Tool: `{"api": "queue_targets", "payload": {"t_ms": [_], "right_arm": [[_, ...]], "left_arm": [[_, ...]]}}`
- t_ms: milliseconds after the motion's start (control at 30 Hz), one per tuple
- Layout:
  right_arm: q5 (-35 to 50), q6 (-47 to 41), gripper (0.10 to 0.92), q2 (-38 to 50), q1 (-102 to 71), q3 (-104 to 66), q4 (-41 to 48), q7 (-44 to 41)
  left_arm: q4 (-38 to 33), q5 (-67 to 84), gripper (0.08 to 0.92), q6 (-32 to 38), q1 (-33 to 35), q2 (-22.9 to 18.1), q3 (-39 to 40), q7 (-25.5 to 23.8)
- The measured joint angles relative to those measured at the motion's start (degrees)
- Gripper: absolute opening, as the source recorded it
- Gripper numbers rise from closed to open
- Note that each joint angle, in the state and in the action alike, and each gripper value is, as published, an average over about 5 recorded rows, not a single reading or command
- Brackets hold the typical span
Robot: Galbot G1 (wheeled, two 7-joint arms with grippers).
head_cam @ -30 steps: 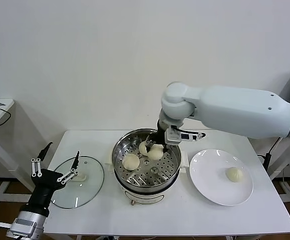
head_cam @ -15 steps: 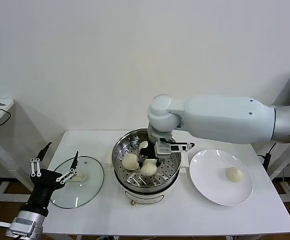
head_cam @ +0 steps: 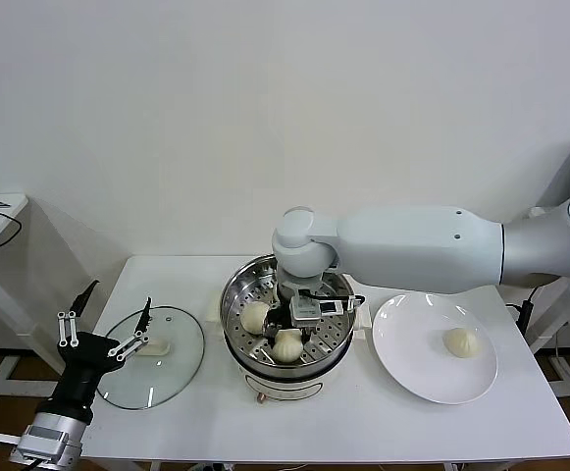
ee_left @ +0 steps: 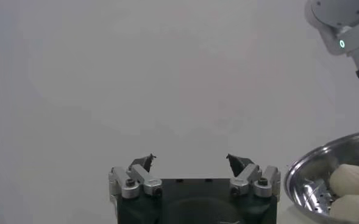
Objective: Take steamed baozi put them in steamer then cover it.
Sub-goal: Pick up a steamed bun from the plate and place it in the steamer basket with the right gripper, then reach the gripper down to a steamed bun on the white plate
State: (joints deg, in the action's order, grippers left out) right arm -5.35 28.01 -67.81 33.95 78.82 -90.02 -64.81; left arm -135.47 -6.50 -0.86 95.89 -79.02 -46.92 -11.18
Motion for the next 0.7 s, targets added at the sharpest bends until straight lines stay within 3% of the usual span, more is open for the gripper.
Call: {"api": "queue_targets", "payload": {"t_ms": [267, 700], "right_arm": [[0.75, -0.57, 0.808, 1.06, 0.39, -1.22, -0.11, -0.32], [7.54, -5.61, 0.823, 13.08, 5.9, -3.67, -0.87, -4.46]], "left_arm": [[0.18, -0.03, 0.823, 0.0, -0.07, -0.16, 0.16, -0.01], [-0.7, -0.75, 0.823, 0.04, 0.71, -0.67, 1.12, 0.07]]}}
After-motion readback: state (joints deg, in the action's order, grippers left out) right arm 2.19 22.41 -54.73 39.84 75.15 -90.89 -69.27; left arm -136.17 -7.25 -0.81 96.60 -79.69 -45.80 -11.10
